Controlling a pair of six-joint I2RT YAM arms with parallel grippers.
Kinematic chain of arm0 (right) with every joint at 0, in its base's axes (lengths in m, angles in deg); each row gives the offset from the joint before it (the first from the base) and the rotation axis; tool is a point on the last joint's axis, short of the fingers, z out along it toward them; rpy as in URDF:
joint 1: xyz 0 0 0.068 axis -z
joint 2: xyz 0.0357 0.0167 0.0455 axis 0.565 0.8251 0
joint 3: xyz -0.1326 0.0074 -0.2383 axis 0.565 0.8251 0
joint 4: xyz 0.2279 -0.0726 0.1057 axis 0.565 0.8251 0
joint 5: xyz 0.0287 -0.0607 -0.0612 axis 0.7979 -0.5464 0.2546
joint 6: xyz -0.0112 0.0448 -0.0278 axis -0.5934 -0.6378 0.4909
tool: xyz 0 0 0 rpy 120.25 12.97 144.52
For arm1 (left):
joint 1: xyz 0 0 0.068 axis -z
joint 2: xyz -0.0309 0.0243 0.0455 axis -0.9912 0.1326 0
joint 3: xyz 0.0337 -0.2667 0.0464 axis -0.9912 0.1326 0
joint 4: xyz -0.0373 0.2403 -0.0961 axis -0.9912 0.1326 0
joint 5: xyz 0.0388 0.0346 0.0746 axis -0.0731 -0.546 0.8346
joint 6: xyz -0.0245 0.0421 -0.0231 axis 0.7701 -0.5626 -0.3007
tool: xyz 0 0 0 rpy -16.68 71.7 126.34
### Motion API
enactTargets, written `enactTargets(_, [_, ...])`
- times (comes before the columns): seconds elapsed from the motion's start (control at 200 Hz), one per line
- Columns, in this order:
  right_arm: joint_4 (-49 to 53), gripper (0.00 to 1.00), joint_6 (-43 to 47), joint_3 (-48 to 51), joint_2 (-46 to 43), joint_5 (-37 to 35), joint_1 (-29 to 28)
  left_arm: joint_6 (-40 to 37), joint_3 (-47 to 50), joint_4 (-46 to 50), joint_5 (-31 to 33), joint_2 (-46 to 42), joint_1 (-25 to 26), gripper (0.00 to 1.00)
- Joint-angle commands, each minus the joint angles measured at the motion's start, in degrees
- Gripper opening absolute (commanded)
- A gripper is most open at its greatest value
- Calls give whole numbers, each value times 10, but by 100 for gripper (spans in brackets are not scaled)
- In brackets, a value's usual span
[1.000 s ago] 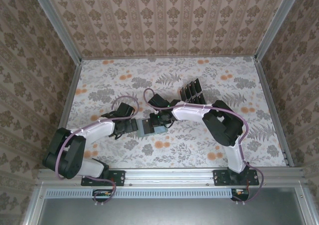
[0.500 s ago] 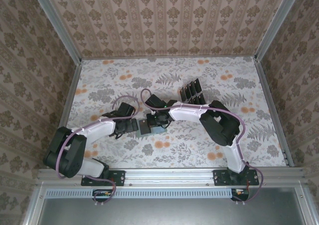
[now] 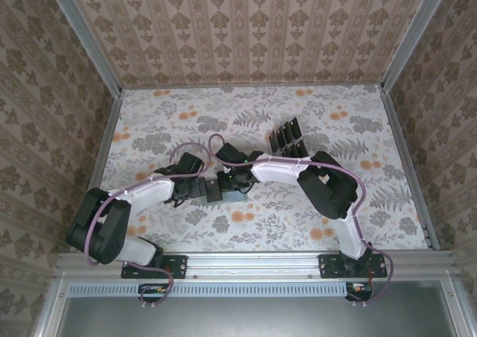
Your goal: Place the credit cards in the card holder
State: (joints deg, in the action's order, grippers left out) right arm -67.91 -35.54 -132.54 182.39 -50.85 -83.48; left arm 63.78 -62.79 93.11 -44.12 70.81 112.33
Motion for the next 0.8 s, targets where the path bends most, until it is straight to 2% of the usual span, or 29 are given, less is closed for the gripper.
enactTargets(0.0, [-14, 16, -7, 43, -53, 3, 11, -22, -15, 4, -7, -10, -6, 100])
enactTargets(0.135, [-24, 15, -9, 71, -63, 4, 21, -32, -17, 16, -13, -36, -29, 100])
enactTargets(0.22, [-29, 11, -10, 81, -58, 5, 24, -39, -17, 25, -16, -53, -35, 100])
enactTargets(0.29, [-36, 7, -14, 89, -56, 10, 26, -44, -17, 32, -21, -64, -60, 100])
enactTargets(0.545, [-40, 5, -20, 86, -87, 14, 25, -48, -8, 49, -32, -92, -66, 100])
enactTargets(0.615, [-39, 11, -21, 86, -100, 11, 24, -45, -5, 48, -35, -94, -67, 100])
enactTargets(0.7, [-38, 29, -24, 87, -110, 8, 23, -43, -2, 45, -38, -94, -66, 100])
enactTargets(0.795, [-40, 31, -26, 88, -114, 6, 19, -43, 0, 42, -39, -93, -66, 100])
